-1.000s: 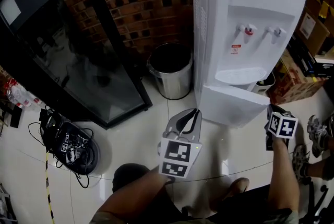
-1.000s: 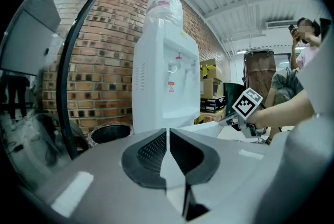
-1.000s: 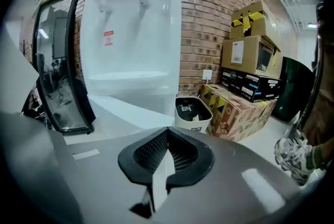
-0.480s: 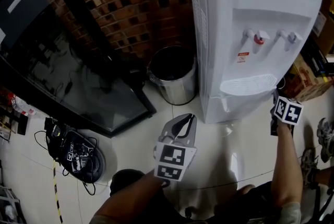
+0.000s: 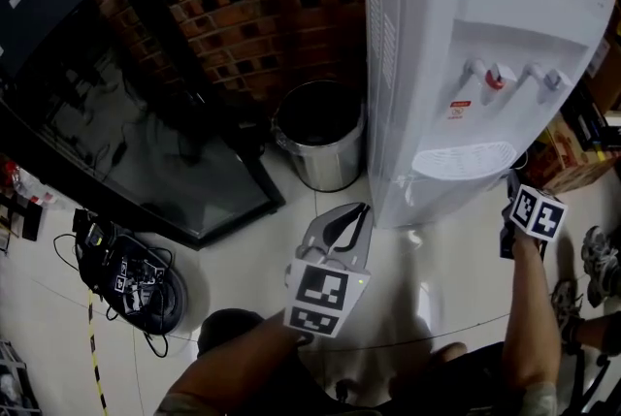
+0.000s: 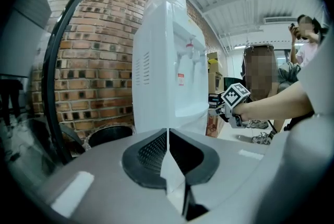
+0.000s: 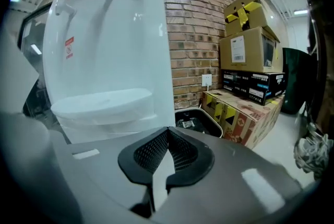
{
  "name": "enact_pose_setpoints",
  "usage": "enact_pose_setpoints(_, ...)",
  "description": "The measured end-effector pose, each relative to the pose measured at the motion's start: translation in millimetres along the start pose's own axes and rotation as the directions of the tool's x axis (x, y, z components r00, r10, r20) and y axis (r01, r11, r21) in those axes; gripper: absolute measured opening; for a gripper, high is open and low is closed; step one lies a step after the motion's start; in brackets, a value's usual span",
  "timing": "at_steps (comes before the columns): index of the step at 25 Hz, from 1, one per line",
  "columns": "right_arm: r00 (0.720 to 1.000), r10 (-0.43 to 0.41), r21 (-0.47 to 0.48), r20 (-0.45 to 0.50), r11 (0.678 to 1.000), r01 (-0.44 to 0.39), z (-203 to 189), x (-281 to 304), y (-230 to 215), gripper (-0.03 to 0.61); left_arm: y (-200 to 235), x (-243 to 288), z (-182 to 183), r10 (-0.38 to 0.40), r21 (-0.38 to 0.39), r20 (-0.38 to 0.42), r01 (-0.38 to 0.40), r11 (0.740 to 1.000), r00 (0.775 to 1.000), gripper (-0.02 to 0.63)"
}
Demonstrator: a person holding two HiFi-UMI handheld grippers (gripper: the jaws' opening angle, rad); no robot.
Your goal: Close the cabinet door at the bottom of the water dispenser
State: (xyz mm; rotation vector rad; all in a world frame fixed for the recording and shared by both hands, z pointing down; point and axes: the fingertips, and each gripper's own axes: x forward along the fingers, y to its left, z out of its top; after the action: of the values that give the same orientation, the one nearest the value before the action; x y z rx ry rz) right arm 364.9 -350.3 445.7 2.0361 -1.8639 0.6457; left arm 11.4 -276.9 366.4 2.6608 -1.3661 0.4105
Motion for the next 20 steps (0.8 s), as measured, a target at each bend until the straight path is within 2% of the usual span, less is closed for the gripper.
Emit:
enact_pose_setpoints(6, 0.997, 0.047, -0.128, 0.062, 0.991, -0.039, 21.4, -54.4, 38.7, 0.001, -10.1, -29.6, 23.6, 0.008, -0.035, 0.078, -0.005, 0.999, 0.997, 0.008)
enact_pose_setpoints(9, 0.992, 0.073, -0.169, 0.105, 0.984, -0.054, 30.8, -87.2, 54.3, 0.0, -13.1, -46.3, 25.8, 0.03, -0.047, 0.093, -0.026, 0.999, 0.995, 0.005)
enact_pose_setpoints(14, 0.976, 0.123, -0.185, 0.18, 0.979, -0.089, 42.9, -145.6, 77.7, 0.0, -15.8, -77.5, 21.0, 0.075, -0.052, 0.098, -0.07, 0.996, 0.992, 0.002)
enact_pose_setpoints(20, 0.943, 0.195, -0.206, 0.271, 0.968, -0.141, 59.7, -207.2, 112.7, 0.0, -16.6, -105.9, 13.1, 0.111, 0.009, 0.087, -0.112, 0.994, 0.99, 0.002)
